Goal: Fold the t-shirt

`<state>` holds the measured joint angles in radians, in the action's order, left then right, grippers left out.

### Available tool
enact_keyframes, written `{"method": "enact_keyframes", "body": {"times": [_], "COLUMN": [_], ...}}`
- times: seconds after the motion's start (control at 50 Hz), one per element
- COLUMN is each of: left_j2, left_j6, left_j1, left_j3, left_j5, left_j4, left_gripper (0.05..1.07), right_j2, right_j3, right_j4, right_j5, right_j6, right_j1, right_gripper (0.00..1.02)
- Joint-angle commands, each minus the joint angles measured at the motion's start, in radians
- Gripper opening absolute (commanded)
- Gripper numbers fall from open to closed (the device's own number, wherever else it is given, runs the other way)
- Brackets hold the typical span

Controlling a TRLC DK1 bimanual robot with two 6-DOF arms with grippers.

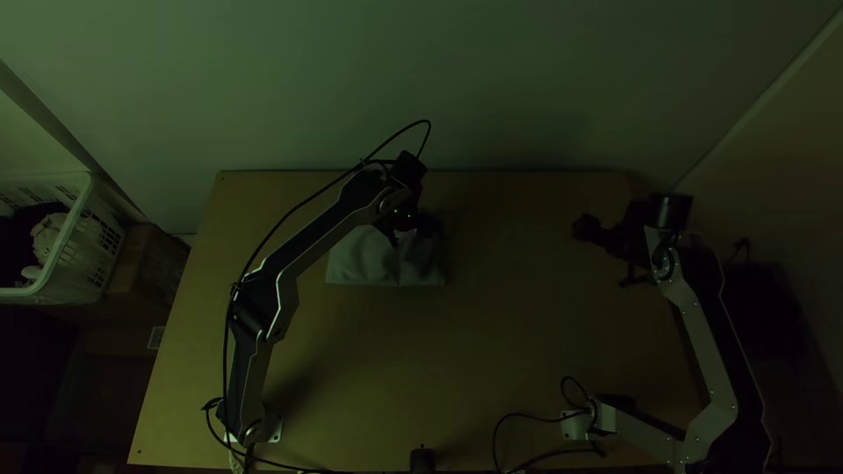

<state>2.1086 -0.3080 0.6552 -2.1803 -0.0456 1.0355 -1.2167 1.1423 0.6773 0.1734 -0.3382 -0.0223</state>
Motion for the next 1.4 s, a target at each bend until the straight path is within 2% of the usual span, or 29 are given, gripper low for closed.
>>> {"method": "enact_keyframes", "body": {"times": [0.0,0.38,0.48,0.58,0.74,0.92,1.14,1.38], "left_j2": [-0.039,-0.167,-0.223,-0.288,-0.457,-0.599,-0.823,-1.11], "left_j6": [-0.025,0.003,0.007,0.026,0.076,0.147,0.222,0.234], "left_j1": [0.04,-0.042,-0.091,-0.154,-0.262,-0.382,-0.519,-0.625], "left_j3": [-0.044,-0.001,0.027,0.042,0.159,0.215,0.422,0.697], "left_j5": [-0.016,-0.016,-0.017,-0.017,-0.017,-0.017,-0.017,-0.017], "left_j4": [-0.023,-0.018,-0.032,-0.046,-0.183,-0.187,-0.281,-0.433], "left_gripper": [1.03,1.03,1.03,1.03,1.03,1.03,1.03,1.03], "right_j2": [0.028,0.028,0.029,0.036,0.063,0.091,0.206,0.362], "right_j3": [-0.042,-0.039,-0.016,0.013,0.082,0.178,0.229,0.203], "right_j4": [-0.036,-0.142,-0.165,-0.182,-0.223,-0.226,-0.223,-0.236], "right_j5": [0.005,0.003,0.001,-0.005,-0.008,-0.022,-0.083,-0.083], "right_j6": [-0.024,0.004,0.034,0.094,0.145,0.197,0.251,0.323], "right_j1": [0.019,0.041,0.05,0.05,0.027,-0.005,-0.005,0.005], "right_gripper": [0.98,0.99,0.99,0.98,0.99,0.98,0.99,0.99]}}
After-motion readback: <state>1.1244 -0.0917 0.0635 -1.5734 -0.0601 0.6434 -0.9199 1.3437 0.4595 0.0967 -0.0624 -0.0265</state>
